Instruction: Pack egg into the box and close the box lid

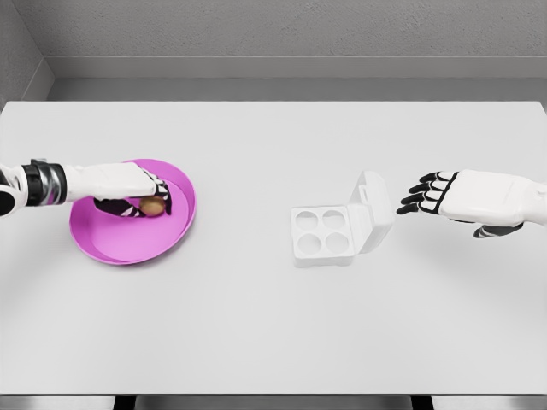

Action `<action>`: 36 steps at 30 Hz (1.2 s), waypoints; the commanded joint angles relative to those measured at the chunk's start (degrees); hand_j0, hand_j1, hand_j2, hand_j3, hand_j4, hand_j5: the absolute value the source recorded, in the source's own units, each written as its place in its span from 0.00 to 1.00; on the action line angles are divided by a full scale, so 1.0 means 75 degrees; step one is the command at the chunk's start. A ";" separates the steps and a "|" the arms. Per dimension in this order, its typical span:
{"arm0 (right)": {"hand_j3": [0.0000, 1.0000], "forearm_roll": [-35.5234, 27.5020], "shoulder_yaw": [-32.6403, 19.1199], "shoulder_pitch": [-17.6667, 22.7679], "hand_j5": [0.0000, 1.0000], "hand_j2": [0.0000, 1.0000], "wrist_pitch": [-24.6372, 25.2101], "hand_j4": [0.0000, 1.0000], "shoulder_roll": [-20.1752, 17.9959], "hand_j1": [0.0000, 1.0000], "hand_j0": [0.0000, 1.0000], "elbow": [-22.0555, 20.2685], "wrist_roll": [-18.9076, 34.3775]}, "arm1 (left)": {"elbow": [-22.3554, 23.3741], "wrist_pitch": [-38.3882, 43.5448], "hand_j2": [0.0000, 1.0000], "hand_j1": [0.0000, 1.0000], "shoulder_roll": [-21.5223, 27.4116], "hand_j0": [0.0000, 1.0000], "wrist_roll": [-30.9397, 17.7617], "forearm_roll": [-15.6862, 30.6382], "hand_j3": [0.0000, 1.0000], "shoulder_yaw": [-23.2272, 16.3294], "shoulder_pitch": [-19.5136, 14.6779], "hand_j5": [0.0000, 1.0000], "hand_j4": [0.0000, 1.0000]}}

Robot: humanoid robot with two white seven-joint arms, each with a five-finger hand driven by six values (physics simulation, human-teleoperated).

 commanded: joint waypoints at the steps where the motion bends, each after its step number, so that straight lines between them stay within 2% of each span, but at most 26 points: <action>1: 1.00 -0.0034 -0.0001 0.0000 1.00 1.00 0.0019 1.00 -0.0010 1.00 1.00 -0.0001 -0.0003 | 0.0001 -0.0027 0.45 0.45 -0.0012 0.45 -0.0131 -0.0040 0.45 -0.0015 0.0012 0.45 0.45; 3: 1.00 -0.0034 -0.0001 0.0000 1.00 1.00 0.0019 1.00 -0.0010 1.00 1.00 -0.0001 -0.0003 | -0.0011 -0.0027 0.41 0.41 -0.0012 0.41 -0.0178 -0.0040 0.41 -0.0015 0.0000 0.41 0.41; 12: 1.00 -0.0034 -0.0001 0.0000 1.00 1.00 0.0019 1.00 -0.0010 1.00 1.00 -0.0001 -0.0003 | -0.0116 -0.0027 0.38 0.38 -0.0012 0.38 -0.0213 0.0007 0.38 -0.0015 -0.0105 0.38 0.38; 21: 1.00 -0.0034 -0.0001 0.0000 1.00 1.00 0.0019 1.00 -0.0010 1.00 1.00 -0.0001 -0.0003 | -0.1007 -0.0027 0.33 0.33 -0.0153 0.33 -0.0178 0.0101 0.33 -0.0003 -0.0551 0.33 0.33; 33: 1.00 -0.0057 -0.0013 -0.0047 1.00 1.00 0.0019 1.00 -0.0010 1.00 1.00 -0.0036 -0.0003 | -0.0925 -0.0027 0.33 0.33 -0.2121 0.33 -0.0237 -0.0004 0.33 -0.0097 -0.0879 0.33 0.33; 36: 1.00 -0.0057 -0.0013 -0.0047 1.00 1.00 0.0019 1.00 -0.0010 1.00 1.00 -0.0036 -0.0003 | -0.0503 -0.0027 0.33 0.33 -0.2930 0.33 -0.0776 -0.0005 0.33 -0.0108 -0.0902 0.33 0.33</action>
